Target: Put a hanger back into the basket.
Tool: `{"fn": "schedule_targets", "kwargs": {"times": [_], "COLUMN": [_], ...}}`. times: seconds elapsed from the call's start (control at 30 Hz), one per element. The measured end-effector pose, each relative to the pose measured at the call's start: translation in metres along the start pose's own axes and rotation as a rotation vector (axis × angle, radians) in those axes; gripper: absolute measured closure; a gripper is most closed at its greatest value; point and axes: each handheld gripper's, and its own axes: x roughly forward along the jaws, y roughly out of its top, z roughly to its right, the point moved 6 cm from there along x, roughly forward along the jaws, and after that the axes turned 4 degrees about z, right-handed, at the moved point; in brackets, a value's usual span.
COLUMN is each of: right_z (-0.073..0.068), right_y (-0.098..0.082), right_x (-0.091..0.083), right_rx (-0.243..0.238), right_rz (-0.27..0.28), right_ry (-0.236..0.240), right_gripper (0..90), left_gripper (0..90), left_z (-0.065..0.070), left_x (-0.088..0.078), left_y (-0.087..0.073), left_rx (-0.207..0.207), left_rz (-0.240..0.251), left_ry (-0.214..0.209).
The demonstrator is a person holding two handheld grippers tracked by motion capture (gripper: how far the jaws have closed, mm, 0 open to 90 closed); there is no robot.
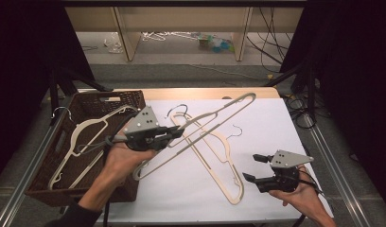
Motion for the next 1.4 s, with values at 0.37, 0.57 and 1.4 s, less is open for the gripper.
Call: {"fn": "schedule_targets", "kwargs": {"times": [0.37, 0.57, 1.4], "right_z": [0.0, 0.0, -0.002], "right_y": [-0.005, -0.006, -0.01], "right_x": [0.001, 0.001, 0.004], "right_rx": [0.008, 0.01, 0.017], "right_rz": [-0.012, -0.014, -0.033], "right_ry": [0.007, 0.003, 0.01], "right_gripper": [25.9, 23.2, 22.1], "left_gripper": [86.0, 86.0, 86.0], "left_z": [-0.042, -0.072, -0.146], "left_x": [-0.065, -0.093, -0.173], "left_y": [0.028, 0.02, -0.058], "left_rx": [-0.084, -0.104, -0.176], "left_rz": [0.045, 0.058, -0.003], "left_ry": [0.094, 0.167, 0.413]}}
